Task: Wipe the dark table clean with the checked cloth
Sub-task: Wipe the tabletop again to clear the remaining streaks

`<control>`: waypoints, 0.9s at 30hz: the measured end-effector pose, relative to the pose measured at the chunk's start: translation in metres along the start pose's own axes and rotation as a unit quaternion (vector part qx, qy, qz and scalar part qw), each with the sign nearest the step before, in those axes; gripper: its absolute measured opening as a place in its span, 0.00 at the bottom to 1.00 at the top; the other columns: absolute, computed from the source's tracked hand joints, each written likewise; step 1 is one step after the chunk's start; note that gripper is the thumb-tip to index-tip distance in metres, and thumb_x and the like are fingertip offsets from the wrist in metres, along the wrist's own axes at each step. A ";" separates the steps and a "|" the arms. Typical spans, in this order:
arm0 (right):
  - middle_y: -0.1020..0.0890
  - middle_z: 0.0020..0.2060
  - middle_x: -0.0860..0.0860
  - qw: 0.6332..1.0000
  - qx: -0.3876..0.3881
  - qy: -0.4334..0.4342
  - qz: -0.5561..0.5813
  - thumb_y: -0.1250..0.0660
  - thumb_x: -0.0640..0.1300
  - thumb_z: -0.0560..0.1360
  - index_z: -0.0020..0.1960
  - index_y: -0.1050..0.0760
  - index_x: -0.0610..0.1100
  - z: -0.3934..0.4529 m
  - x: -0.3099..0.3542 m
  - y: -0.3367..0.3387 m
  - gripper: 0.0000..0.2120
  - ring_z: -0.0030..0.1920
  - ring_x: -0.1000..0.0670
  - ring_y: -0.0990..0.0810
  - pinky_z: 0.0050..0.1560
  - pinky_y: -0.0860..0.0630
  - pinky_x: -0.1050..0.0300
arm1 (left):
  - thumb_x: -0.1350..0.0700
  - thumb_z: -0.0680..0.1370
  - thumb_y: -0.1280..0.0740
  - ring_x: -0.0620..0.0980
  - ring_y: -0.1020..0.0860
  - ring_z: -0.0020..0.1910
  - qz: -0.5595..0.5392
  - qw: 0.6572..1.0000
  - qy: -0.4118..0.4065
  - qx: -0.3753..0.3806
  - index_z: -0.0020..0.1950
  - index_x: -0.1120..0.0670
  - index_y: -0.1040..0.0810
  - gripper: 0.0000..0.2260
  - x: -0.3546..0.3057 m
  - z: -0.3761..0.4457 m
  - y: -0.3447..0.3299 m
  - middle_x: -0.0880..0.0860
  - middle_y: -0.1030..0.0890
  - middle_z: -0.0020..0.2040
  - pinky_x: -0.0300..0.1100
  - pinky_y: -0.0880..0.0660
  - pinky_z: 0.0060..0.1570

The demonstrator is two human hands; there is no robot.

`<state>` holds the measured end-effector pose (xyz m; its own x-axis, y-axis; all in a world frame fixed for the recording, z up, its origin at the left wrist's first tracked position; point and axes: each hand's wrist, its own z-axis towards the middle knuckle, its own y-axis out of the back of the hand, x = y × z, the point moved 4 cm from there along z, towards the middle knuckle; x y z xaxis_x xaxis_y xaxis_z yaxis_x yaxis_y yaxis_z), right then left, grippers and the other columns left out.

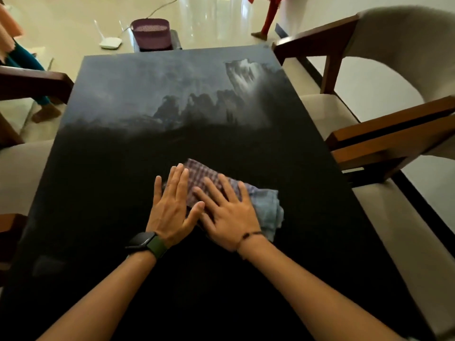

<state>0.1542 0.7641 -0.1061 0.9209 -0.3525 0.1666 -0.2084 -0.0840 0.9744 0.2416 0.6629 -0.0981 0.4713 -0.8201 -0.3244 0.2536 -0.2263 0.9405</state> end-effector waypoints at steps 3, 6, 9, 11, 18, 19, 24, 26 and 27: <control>0.55 0.77 0.57 0.994 -0.006 -0.109 -0.015 0.64 0.63 0.73 0.75 0.56 0.61 -0.038 -0.065 0.001 0.30 0.76 0.50 0.62 0.71 0.63 0.40 | 0.32 0.72 0.61 0.48 0.58 0.73 0.000 1.000 -0.003 0.010 0.73 0.57 0.54 0.38 -0.004 0.000 0.001 0.53 0.55 0.75 0.45 0.70 0.70; 0.54 0.77 0.56 0.963 -0.028 -0.266 -0.035 0.58 0.62 0.77 0.76 0.56 0.60 -0.030 -0.141 0.016 0.27 0.76 0.48 0.58 0.73 0.57 0.38 | 0.35 0.70 0.58 0.47 0.64 0.72 0.013 1.000 0.011 0.025 0.73 0.53 0.61 0.37 -0.002 0.001 0.002 0.51 0.62 0.73 0.48 0.69 0.69; 0.53 0.77 0.55 0.948 -0.042 -0.314 -0.003 0.54 0.59 0.80 0.76 0.54 0.59 0.025 -0.175 0.034 0.26 0.76 0.46 0.58 0.73 0.57 0.37 | 0.34 0.70 0.59 0.48 0.65 0.72 0.020 1.000 0.009 0.020 0.71 0.52 0.66 0.36 -0.001 0.003 0.002 0.50 0.66 0.71 0.49 0.70 0.69; 0.53 0.77 0.53 0.950 -0.046 -0.308 -0.008 0.55 0.60 0.80 0.77 0.54 0.58 0.075 -0.168 0.038 0.27 0.76 0.45 0.58 0.73 0.58 0.37 | 0.34 0.71 0.58 0.48 0.65 0.72 0.018 1.000 0.003 0.005 0.70 0.52 0.66 0.36 0.000 0.003 0.001 0.50 0.65 0.72 0.49 0.71 0.69; 0.57 0.77 0.53 0.996 -0.013 -0.066 -0.061 0.56 0.61 0.80 0.76 0.58 0.57 0.143 -0.014 0.017 0.27 0.76 0.43 0.61 0.71 0.61 0.37 | 0.34 0.74 0.62 0.53 0.55 0.74 0.018 0.999 -0.021 -0.038 0.73 0.59 0.53 0.37 -0.002 0.002 -0.001 0.57 0.51 0.75 0.51 0.66 0.70; 0.59 0.77 0.52 0.997 -0.001 -0.026 -0.076 0.56 0.60 0.80 0.76 0.60 0.57 0.135 0.007 0.011 0.28 0.76 0.43 0.62 0.71 0.62 0.37 | 0.34 0.74 0.62 0.53 0.54 0.74 0.017 0.999 -0.019 -0.043 0.73 0.59 0.52 0.37 -0.003 0.001 0.001 0.58 0.49 0.75 0.51 0.65 0.70; 0.61 0.76 0.54 0.994 0.028 0.082 -0.064 0.53 0.59 0.80 0.76 0.63 0.57 0.059 0.031 -0.002 0.29 0.75 0.47 0.66 0.73 0.62 0.37 | 0.37 0.76 0.62 0.56 0.46 0.73 0.030 0.998 -0.034 -0.049 0.71 0.60 0.48 0.33 -0.010 -0.007 0.009 0.60 0.43 0.73 0.53 0.58 0.70; 0.60 0.76 0.56 0.997 0.022 0.045 -0.060 0.59 0.63 0.78 0.74 0.63 0.60 0.021 0.000 -0.004 0.28 0.75 0.49 0.65 0.73 0.61 0.37 | 0.38 0.77 0.61 0.53 0.48 0.73 0.003 0.997 -0.041 -0.057 0.72 0.59 0.48 0.32 -0.010 -0.012 0.013 0.60 0.42 0.73 0.50 0.63 0.70; 0.59 0.76 0.57 0.998 0.010 -0.006 -0.059 0.62 0.64 0.76 0.73 0.63 0.61 0.003 -0.023 -0.003 0.27 0.75 0.50 0.64 0.73 0.59 0.38 | 0.39 0.77 0.60 0.51 0.50 0.73 -0.018 0.997 -0.034 -0.068 0.72 0.58 0.48 0.30 -0.009 -0.014 0.016 0.60 0.42 0.73 0.49 0.64 0.70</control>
<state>0.1329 0.7691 -0.1136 0.9354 -0.3502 0.0492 -0.1053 -0.1432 0.9841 0.2532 0.6741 -0.0814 0.4021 -0.8479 -0.3456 0.3829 -0.1871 0.9046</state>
